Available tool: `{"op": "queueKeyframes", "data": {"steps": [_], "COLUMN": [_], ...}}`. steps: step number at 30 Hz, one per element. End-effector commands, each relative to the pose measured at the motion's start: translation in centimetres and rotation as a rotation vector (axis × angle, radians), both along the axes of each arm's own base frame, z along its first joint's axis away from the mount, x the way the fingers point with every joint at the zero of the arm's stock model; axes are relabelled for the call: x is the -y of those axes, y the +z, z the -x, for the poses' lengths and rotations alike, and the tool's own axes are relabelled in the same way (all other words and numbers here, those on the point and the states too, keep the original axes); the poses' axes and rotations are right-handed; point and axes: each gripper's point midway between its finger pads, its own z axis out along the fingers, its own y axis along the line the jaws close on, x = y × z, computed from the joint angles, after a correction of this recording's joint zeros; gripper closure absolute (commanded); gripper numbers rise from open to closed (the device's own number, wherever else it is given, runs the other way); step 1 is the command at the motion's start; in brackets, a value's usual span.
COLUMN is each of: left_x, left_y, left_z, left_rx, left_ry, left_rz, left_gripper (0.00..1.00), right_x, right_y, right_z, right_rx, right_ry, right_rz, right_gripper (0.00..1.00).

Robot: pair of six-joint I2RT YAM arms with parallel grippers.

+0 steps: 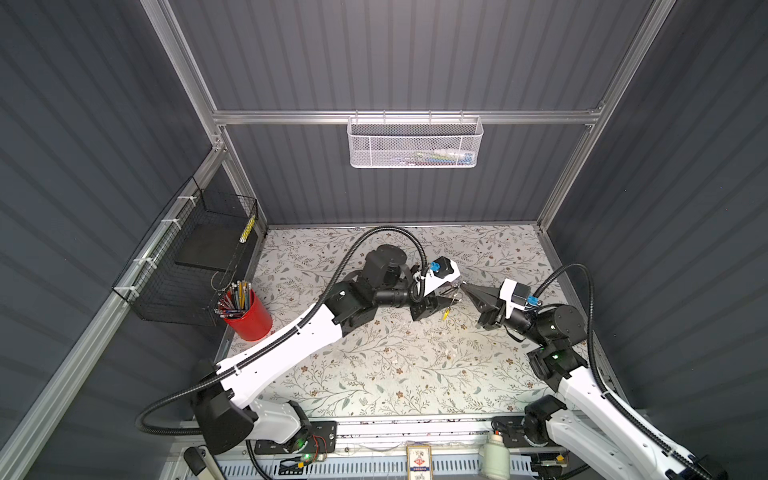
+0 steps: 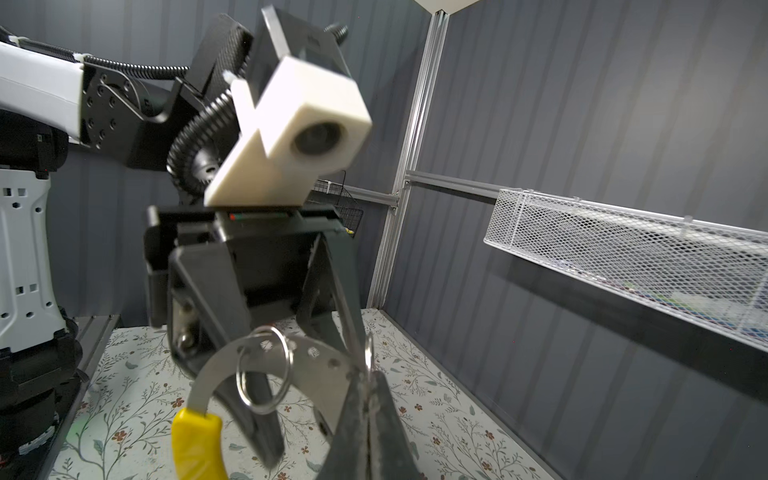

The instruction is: Put the keys on the keyring

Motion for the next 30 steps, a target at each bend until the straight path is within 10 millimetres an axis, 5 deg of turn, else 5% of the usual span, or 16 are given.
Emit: {"op": "queueKeyframes", "data": {"steps": [1,11,16,30], "left_x": [-2.4,-1.3,0.0,0.9], "left_y": [0.8,3.1,3.1,2.9], "left_z": [-1.3,-0.5,1.3,2.2], "left_rx": [0.116,0.204,0.182,0.161], "left_ry": [0.076,-0.045,-0.181,-0.265], "left_rz": [-0.07,-0.04,0.007,0.036], "left_gripper": [0.54,0.59,0.61,0.68], "right_x": [-0.1,-0.8,-1.0,-1.4], "right_y": [0.9,1.4,1.6,1.6], "right_z": [1.0,2.0,2.1,2.7], "right_rx": [0.047,0.06,0.057,0.051], "right_ry": [0.054,0.145,0.162,0.216], "right_rz": [-0.025,-0.008,0.002,0.029], "right_gripper": [1.0,1.0,1.0,1.0]}}
